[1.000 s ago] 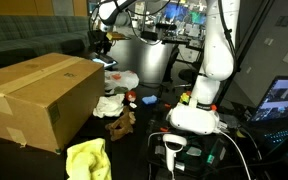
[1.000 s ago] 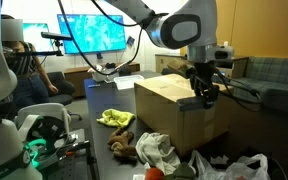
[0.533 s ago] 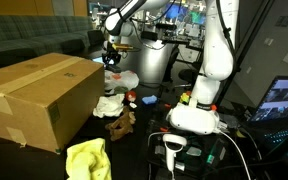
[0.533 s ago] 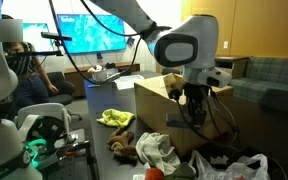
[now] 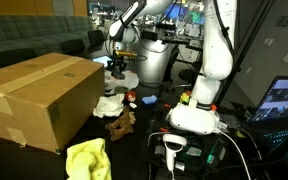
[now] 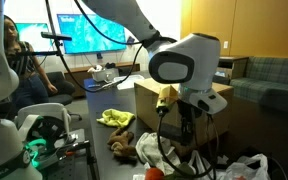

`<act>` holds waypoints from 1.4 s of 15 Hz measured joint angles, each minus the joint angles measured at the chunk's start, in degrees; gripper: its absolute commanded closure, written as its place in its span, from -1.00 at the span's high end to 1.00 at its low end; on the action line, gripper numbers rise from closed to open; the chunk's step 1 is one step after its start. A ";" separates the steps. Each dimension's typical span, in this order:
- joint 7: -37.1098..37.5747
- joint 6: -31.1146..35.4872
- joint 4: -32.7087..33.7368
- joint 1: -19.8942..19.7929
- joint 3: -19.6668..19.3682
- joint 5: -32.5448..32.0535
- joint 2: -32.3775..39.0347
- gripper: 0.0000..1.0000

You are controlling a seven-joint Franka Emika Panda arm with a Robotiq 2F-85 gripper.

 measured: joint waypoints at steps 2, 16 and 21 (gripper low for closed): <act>0.67 0.00 -0.37 -0.65 -0.19 1.57 0.97 -0.35; 14.14 -0.86 2.04 -2.73 -3.81 4.11 8.57 0.94; 16.41 -1.74 3.65 -3.13 -4.18 4.16 9.13 1.00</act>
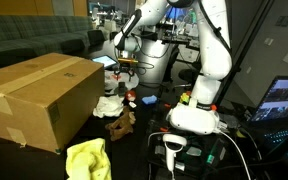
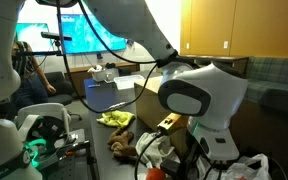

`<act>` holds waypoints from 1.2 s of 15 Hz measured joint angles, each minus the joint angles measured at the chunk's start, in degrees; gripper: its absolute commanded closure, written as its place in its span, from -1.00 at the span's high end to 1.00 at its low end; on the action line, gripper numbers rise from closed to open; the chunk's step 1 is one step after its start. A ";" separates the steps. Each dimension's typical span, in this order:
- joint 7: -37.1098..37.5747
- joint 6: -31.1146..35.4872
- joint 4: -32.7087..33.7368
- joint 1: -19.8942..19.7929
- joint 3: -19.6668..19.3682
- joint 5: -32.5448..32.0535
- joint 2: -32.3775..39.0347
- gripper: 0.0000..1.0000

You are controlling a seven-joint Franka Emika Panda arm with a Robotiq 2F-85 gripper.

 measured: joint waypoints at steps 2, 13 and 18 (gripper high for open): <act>-0.28 0.00 0.59 0.11 0.09 0.00 -0.10 1.00; -11.08 2.80 -0.76 7.47 4.42 -7.17 -5.14 1.00; -16.90 7.66 -3.67 8.98 7.72 -7.36 -5.15 1.00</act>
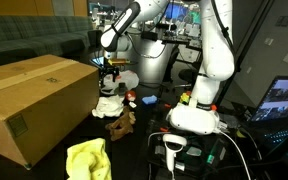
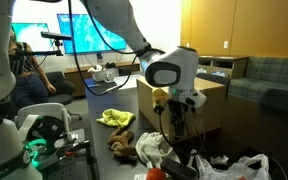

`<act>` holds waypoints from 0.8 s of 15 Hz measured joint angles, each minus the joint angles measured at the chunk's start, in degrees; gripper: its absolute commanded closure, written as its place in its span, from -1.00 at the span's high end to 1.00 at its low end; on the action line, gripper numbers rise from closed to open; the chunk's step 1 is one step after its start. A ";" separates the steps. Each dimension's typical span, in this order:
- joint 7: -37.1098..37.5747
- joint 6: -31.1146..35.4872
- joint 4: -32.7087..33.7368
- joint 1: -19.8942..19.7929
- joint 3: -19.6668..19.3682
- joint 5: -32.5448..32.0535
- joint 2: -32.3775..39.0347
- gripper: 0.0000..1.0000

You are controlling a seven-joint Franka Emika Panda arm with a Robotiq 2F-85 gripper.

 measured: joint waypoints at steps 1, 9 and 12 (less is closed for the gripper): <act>-0.20 1.04 -0.93 0.12 0.40 0.00 0.00 1.00; -4.97 13.41 -12.32 1.48 0.79 -5.12 -1.31 1.00; -5.59 17.34 -15.66 3.84 0.81 -11.01 -2.99 1.00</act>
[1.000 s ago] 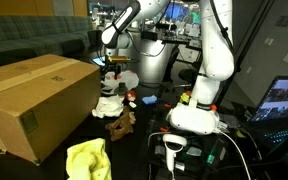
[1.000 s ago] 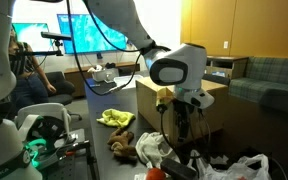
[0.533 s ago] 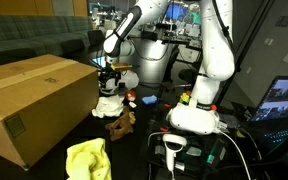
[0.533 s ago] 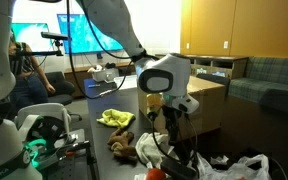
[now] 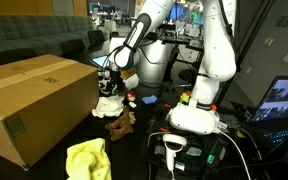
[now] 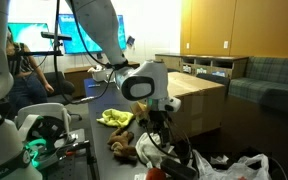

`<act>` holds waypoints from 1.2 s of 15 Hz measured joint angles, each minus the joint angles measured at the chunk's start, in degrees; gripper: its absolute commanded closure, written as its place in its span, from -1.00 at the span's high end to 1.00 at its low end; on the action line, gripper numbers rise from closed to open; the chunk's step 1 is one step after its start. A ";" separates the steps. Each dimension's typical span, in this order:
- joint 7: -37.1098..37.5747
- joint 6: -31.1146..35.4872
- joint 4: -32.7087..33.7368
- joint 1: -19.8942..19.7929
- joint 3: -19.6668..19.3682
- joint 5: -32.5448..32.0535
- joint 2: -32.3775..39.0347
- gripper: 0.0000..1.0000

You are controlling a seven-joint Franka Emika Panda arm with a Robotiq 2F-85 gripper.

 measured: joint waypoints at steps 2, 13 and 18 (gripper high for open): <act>-0.18 1.93 -1.60 1.80 0.02 -3.72 -1.37 1.00; -22.00 8.43 -5.33 -5.94 18.50 6.61 -5.38 1.00; -28.88 7.29 -5.26 -12.00 23.45 12.77 -3.52 1.00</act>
